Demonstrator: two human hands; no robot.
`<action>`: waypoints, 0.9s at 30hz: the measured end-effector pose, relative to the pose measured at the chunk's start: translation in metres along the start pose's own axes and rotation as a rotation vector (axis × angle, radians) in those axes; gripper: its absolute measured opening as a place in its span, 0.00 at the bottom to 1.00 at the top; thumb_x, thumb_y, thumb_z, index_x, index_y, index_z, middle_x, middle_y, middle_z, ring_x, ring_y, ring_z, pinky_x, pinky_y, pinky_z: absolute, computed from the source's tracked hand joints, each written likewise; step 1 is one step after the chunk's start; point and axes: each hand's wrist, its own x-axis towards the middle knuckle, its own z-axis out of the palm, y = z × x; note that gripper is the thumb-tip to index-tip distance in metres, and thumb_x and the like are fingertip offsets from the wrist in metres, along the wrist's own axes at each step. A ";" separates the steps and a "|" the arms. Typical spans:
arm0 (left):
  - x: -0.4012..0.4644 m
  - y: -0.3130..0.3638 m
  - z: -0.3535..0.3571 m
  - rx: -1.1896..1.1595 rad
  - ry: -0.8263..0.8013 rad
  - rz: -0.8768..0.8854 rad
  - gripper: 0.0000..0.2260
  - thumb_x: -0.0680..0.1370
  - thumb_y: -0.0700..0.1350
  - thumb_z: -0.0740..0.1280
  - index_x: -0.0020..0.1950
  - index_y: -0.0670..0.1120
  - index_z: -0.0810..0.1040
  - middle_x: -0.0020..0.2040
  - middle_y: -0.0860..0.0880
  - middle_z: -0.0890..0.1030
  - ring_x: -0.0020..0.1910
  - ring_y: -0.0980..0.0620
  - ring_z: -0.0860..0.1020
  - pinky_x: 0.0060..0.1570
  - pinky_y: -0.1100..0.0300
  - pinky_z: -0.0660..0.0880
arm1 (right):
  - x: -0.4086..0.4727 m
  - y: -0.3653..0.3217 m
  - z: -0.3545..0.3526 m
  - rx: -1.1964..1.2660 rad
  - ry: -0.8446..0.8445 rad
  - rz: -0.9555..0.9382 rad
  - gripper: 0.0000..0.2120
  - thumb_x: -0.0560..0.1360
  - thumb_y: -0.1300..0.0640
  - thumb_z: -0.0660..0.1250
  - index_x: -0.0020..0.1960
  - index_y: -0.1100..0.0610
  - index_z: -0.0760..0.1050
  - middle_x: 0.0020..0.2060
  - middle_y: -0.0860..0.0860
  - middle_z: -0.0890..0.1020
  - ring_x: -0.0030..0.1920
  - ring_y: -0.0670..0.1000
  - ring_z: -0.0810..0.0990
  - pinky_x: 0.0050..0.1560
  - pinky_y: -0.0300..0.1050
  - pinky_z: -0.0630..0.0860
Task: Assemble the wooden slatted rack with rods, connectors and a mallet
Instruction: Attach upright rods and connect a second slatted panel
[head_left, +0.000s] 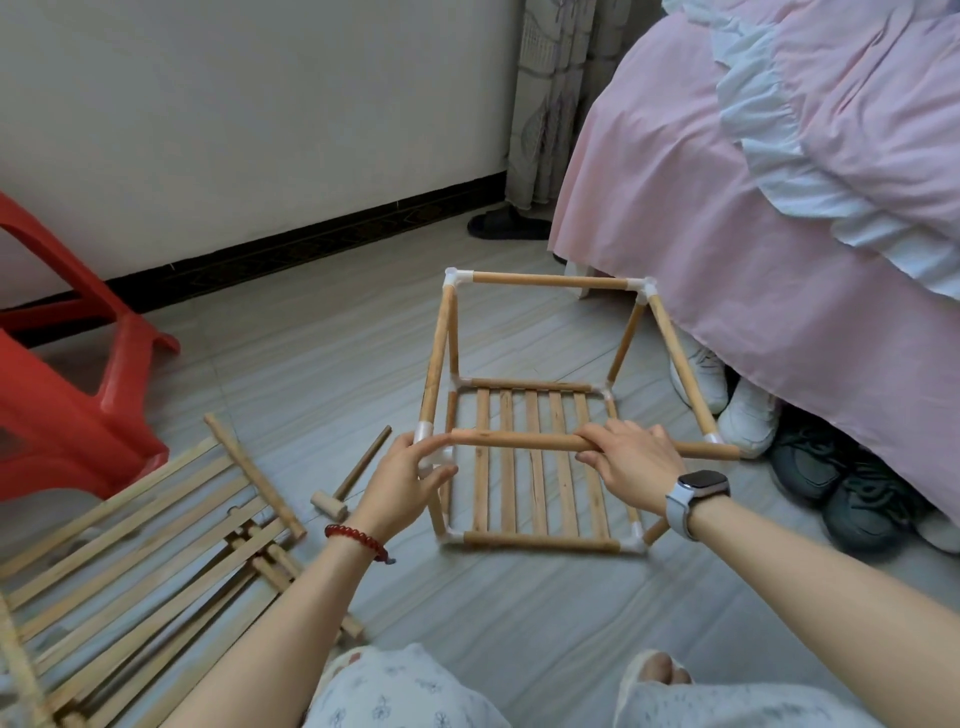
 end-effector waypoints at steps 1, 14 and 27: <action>0.000 0.000 0.000 0.011 0.010 -0.002 0.18 0.79 0.47 0.65 0.68 0.55 0.71 0.55 0.52 0.70 0.50 0.55 0.71 0.44 0.72 0.66 | 0.001 -0.002 0.000 0.000 -0.002 -0.001 0.10 0.81 0.46 0.52 0.59 0.44 0.68 0.46 0.45 0.71 0.53 0.50 0.71 0.55 0.49 0.63; -0.003 -0.004 0.005 0.025 0.045 -0.009 0.21 0.80 0.48 0.62 0.73 0.55 0.65 0.56 0.51 0.68 0.43 0.61 0.70 0.38 0.74 0.68 | -0.001 -0.007 0.003 0.030 0.013 -0.026 0.10 0.81 0.46 0.52 0.59 0.45 0.68 0.47 0.45 0.73 0.52 0.49 0.71 0.57 0.49 0.63; 0.001 0.003 0.001 0.056 -0.054 -0.007 0.13 0.81 0.50 0.60 0.66 0.56 0.72 0.60 0.50 0.65 0.51 0.56 0.69 0.50 0.64 0.67 | -0.007 0.001 0.006 -0.026 0.026 -0.035 0.10 0.81 0.46 0.52 0.59 0.43 0.68 0.45 0.43 0.69 0.52 0.48 0.71 0.54 0.47 0.61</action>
